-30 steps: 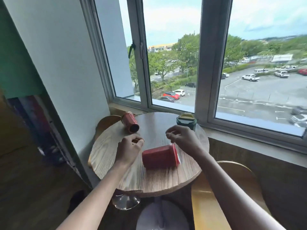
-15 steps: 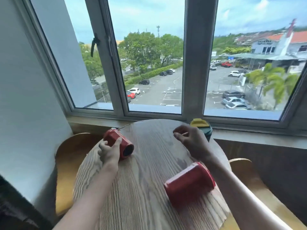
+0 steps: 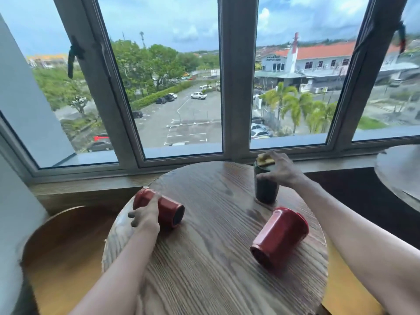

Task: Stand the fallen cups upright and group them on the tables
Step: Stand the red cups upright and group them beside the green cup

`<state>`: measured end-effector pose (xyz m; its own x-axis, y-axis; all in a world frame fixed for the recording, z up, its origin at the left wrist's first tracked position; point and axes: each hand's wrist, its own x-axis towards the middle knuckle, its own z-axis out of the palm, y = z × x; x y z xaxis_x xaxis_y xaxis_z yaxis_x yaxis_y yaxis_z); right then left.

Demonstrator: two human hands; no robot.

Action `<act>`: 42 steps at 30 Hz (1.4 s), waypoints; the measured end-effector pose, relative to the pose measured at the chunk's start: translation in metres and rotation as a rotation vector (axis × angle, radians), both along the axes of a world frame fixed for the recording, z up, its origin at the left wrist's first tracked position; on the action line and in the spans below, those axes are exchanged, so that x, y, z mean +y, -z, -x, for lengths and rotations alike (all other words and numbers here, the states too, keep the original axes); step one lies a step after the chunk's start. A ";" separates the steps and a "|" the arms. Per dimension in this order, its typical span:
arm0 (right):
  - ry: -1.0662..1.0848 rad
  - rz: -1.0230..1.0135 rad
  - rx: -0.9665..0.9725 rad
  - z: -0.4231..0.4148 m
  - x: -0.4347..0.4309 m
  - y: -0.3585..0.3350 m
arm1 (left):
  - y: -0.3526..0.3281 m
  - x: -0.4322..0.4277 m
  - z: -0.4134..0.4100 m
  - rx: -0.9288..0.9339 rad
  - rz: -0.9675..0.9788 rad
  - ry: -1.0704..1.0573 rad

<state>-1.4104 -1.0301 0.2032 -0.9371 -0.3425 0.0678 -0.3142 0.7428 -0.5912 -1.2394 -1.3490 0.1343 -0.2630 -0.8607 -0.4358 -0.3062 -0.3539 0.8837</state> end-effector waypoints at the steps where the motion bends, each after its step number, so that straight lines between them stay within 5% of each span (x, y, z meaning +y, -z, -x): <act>1: 0.005 0.006 0.007 -0.004 -0.001 -0.003 | 0.001 -0.003 0.001 0.015 -0.005 0.003; 5: 0.022 0.037 0.000 -0.009 -0.002 -0.004 | 0.002 -0.003 -0.002 0.068 0.044 0.027; 12: 0.040 0.109 0.000 -0.005 -0.001 0.005 | -0.003 0.046 -0.026 0.349 0.639 0.249; 18: 0.048 0.117 -0.008 -0.003 -0.001 0.008 | 0.014 0.079 -0.043 0.500 0.805 0.490; 27: 0.060 0.152 0.017 -0.001 -0.002 0.014 | 0.027 0.082 -0.056 0.497 0.638 0.777; 42: 0.054 0.168 -0.005 -0.001 0.000 0.013 | 0.044 0.075 -0.057 0.400 0.407 0.851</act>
<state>-1.4091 -1.0306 0.1904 -0.9544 -0.2757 0.1148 -0.2730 0.6494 -0.7098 -1.1829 -1.2735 0.0906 -0.9178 -0.3838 0.1017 0.0281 0.1927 0.9809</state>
